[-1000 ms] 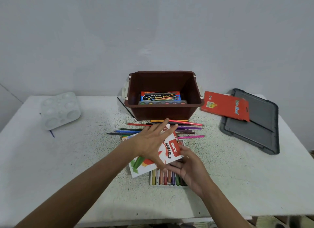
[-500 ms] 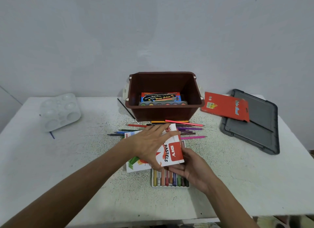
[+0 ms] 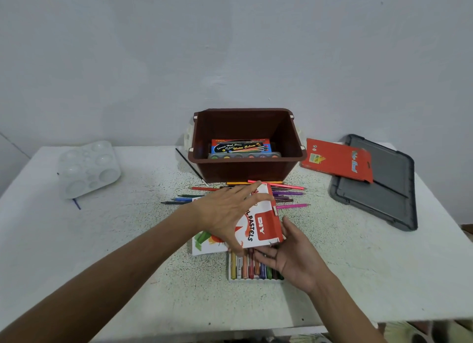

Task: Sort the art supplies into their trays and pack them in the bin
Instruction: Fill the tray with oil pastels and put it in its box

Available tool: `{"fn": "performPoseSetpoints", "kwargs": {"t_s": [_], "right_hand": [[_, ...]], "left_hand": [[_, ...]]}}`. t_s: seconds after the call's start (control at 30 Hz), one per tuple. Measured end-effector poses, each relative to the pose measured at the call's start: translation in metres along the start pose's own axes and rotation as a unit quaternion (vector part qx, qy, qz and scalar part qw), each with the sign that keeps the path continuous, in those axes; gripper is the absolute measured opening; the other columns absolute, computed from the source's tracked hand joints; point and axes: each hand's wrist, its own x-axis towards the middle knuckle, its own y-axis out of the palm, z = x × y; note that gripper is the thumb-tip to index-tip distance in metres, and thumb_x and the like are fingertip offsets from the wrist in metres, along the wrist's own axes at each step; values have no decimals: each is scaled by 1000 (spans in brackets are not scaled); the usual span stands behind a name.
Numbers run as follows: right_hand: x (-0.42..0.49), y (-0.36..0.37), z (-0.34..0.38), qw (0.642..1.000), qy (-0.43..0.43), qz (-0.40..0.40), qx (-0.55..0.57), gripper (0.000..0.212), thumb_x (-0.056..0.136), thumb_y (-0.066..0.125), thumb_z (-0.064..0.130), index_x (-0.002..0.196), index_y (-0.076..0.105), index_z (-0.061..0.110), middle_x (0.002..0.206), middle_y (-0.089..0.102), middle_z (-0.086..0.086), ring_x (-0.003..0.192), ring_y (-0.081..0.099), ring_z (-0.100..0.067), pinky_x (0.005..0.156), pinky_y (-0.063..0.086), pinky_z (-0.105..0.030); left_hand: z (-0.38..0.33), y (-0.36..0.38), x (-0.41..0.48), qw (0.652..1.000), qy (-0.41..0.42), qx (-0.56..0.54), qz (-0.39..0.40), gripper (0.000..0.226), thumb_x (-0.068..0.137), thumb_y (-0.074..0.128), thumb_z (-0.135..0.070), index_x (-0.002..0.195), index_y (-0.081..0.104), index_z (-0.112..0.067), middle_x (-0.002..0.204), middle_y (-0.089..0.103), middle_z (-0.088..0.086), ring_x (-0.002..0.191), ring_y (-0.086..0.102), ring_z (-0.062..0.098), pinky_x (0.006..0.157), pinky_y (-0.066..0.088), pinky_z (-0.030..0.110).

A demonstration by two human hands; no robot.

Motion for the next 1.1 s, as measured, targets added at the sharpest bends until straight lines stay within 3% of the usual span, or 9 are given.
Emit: {"fn": "performPoseSetpoints", "kwargs": {"t_s": [0.2,0.4,0.6,0.73,0.83,0.97,1.1], "right_hand": [[-1,4,0,1000,10,9,-9,55,89,62,40,131,56,6,123,65,-23,95,70,-33,77,61,-43],[3,7,-3,1000,11,12,7,56,94,51,53,128,61,10,117,69,-19,95,70,-31,78,58,-45],[2,6,-3,999,26,23,1,50,89,65,40,126,60,7,118,68,-20,99,68,-33,74,59,-43],[-2,10,-3,999,6,48,-25,28,86,70,22,110,66,11,113,69,-18,94,69,-31,80,60,-41],[0,9,-5,998,-15,33,-46,23,85,70,13,108,66,9,112,69,-20,91,69,-31,74,61,-37],[2,7,-6,996,-65,-9,-61,18,83,70,8,101,70,4,102,70,-22,84,70,-30,62,61,-36],[4,5,-7,992,-96,-18,-84,22,85,69,6,105,69,-1,100,71,-21,84,70,-30,62,62,-36]], "left_hand": [[-2,2,0,1000,14,0,4,135,59,80,-71,143,-24,-53,162,-20,-2,151,3,24,118,18,50],[2,0,-2,1000,16,-1,3,134,58,79,-72,142,-24,-56,163,-18,-2,150,6,26,118,23,52],[0,1,-2,1000,18,8,7,134,59,80,-70,143,-22,-55,164,-16,2,151,4,26,118,18,51],[-2,0,-1,999,25,22,0,135,58,81,-70,144,-23,-54,164,-8,3,150,9,27,117,22,51],[-2,4,2,999,36,27,-9,132,59,80,-70,148,-15,-50,163,-12,0,150,4,24,118,23,53],[0,8,0,999,38,8,-21,118,62,76,-71,150,2,-46,160,-27,-3,151,0,23,119,18,43],[-3,13,-2,998,27,16,-48,113,60,74,-74,147,10,-43,161,-18,-4,148,8,25,118,19,48]]}}
